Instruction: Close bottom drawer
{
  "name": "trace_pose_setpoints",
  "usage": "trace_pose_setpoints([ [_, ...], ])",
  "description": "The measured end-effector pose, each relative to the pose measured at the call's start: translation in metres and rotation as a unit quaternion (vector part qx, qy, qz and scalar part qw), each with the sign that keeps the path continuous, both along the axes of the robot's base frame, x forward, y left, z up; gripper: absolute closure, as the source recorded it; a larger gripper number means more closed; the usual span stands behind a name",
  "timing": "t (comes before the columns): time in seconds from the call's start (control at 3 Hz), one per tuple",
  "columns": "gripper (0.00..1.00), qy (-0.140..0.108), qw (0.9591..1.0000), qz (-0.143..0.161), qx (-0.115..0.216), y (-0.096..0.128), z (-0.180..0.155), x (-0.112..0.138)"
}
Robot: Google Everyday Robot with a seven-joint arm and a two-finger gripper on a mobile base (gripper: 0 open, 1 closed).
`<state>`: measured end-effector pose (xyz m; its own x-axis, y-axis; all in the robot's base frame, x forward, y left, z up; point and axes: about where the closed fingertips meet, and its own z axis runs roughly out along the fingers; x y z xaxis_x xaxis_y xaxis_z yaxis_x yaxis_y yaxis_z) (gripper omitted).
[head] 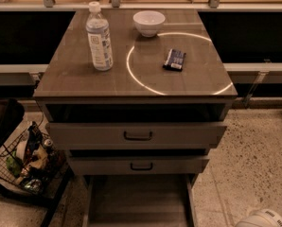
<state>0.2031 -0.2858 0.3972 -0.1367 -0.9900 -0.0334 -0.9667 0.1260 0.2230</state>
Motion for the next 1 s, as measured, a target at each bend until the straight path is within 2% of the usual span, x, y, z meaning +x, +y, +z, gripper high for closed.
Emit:
trace_pose_setpoints([
  [0.33,1.00,-0.011,0.9998,0.007,0.013,0.027,-0.031,-0.002],
  [1.0,1.00,-0.035,0.9992,0.005,0.018,0.052,-0.083,0.002],
])
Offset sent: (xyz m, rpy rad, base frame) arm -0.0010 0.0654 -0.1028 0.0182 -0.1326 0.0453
